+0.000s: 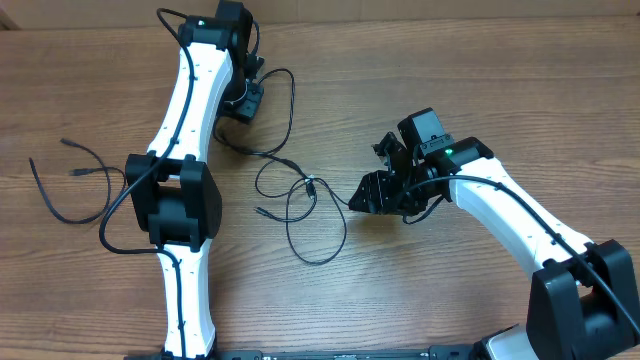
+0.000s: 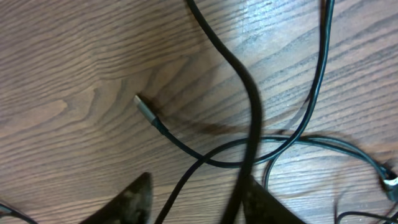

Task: Untangle cables

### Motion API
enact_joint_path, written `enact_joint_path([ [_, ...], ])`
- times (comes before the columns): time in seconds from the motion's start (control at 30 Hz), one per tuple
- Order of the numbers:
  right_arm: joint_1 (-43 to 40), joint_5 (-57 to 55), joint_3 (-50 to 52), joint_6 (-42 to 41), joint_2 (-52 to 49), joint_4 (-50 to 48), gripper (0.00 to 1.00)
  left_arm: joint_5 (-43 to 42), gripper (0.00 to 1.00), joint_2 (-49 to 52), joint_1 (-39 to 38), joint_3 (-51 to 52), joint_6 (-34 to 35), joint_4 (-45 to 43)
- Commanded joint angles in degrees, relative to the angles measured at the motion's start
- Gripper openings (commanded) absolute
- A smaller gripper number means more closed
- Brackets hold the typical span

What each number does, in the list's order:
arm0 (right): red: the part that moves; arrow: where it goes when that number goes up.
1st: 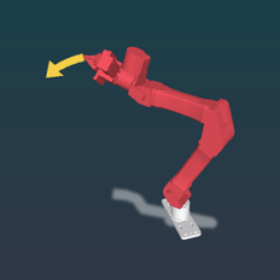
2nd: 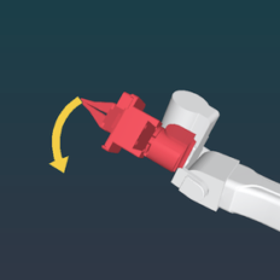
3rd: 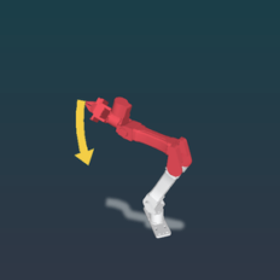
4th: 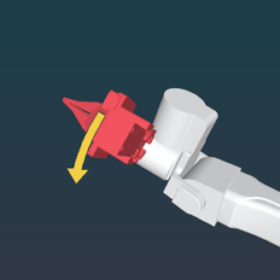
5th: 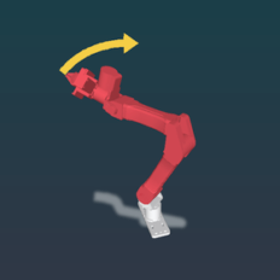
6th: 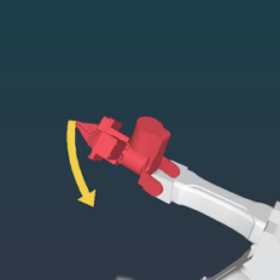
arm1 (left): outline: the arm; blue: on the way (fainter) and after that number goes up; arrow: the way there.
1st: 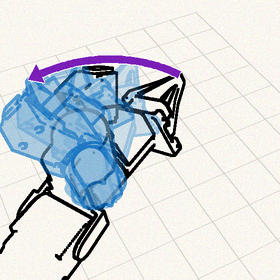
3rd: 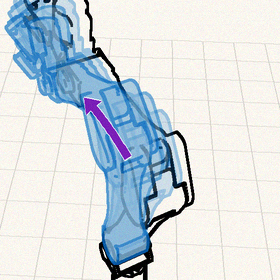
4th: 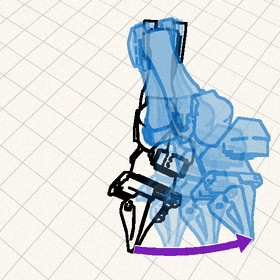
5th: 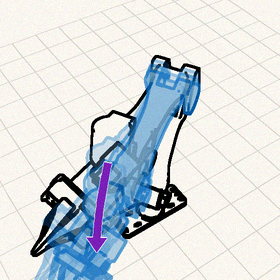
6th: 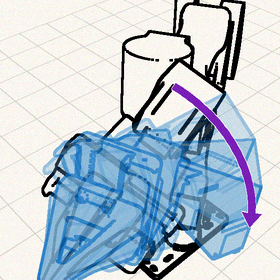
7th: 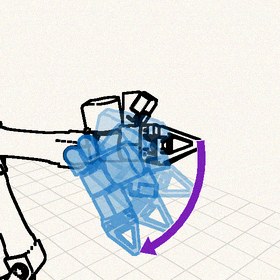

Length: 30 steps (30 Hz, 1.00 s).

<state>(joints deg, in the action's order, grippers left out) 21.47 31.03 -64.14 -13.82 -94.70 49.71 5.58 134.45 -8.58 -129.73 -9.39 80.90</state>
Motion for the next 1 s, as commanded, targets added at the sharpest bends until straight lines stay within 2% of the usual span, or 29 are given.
enact_joint_path([
  [0.0,0.1,-0.5,0.1,0.4,0.1,-0.1,0.61,-0.7,0.25,0.3,0.3,0.3,-0.7,-0.2],
  [0.03,0.1,-0.5,0.1,0.4,0.1,-0.1,0.61,-0.7,0.16,0.3,0.3,0.3,-0.4,-0.2],
  [0.1,0.1,-0.5,0.1,0.4,0.1,0.0,0.61,-0.7,0.06,0.2,0.3,0.3,0.7,0.0],
  [0.13,0.1,-0.5,0.1,0.4,0.1,0.0,0.61,-0.7,0.04,0.1,0.3,0.2,0.7,0.1],
  [0.37,0.1,-0.5,0.1,0.4,0.1,0.3,0.61,-0.6,0.04,-2.5,0.7,-3.0,3.2,2.6],
  [0.67,0.8,1.2,0.1,0.4,0.1,-2.4,0.64,-1.9,0.04,-15.6,0.6,-11.9,5.4,4.5],
  [0.97,4.0,1.0,0.1,0.4,0.1,-12.9,0.68,-21.4,0.08,-31.5,0.6,-15.2,6.7,0.2],
])
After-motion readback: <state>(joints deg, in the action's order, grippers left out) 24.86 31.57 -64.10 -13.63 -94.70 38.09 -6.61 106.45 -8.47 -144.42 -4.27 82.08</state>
